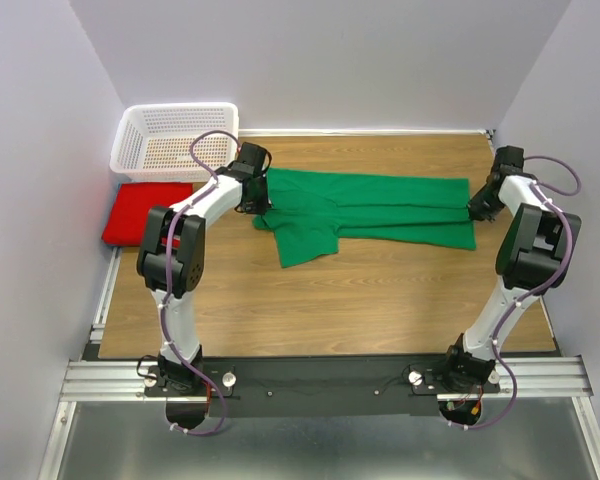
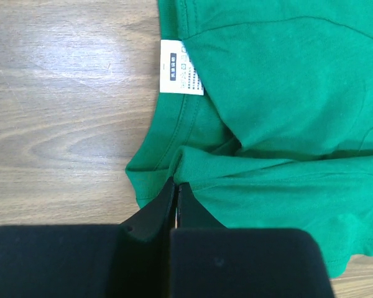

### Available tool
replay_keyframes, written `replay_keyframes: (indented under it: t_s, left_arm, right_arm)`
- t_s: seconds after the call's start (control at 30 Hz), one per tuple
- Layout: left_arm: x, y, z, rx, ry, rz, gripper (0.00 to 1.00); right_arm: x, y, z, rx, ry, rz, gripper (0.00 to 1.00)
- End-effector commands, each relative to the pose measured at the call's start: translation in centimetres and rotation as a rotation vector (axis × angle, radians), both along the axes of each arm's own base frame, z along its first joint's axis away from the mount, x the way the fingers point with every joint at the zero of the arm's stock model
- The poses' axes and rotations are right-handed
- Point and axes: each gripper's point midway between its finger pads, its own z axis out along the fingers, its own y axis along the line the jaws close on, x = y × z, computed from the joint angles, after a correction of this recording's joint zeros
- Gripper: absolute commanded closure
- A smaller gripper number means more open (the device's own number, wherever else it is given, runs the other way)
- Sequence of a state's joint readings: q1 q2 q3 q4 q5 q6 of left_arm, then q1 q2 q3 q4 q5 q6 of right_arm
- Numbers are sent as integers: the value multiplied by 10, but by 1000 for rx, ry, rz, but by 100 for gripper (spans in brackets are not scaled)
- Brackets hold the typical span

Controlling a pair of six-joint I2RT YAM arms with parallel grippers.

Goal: Fold and stack the t-shirts
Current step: Fold the tshirt

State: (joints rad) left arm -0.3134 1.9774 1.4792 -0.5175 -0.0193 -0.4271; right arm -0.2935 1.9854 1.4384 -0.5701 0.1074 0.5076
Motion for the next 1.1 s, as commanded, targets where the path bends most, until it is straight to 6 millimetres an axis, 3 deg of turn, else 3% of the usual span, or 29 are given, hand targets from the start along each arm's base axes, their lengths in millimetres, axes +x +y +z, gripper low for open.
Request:
replay_keyframes:
  t_s: [0.0,0.1,0.23,0.43,0.73,0.8,0.87,0.9,1.07]
  left_arm:
    - [15,8,38,13,-107,23,98]
    - [18,7,45,12,-124,18,98]
    - [23,6,40,21,-120,12,97]
    - [32,5,29,36,-116,9,97]
    - [40,10,20,64,-112,37,96]
    - [38,11,16,64,-101,43,90]
    - [37,11,14,65,-95,48,83]
    - [34,12,14,65,-94,57,75]
    - [33,13,28,52,-133,69,46]
  right_arm:
    - [-2,-26,35,-135,-63,-90,99]
    - [-3,-28,40,-151,-71,-104,99]
    - [-8,-30,34,-162,-49,-117,99]
    - [-15,-28,7,-147,-4,-135,99]
    - [-1,-25,-1,-118,-27,-98,94]
    - [2,-22,1,-105,-35,-78,90]
    - [5,-18,6,-87,-52,-61,79]
    - [7,-15,9,-76,-64,-46,71]
    - [8,-8,35,-63,-122,-3,52]
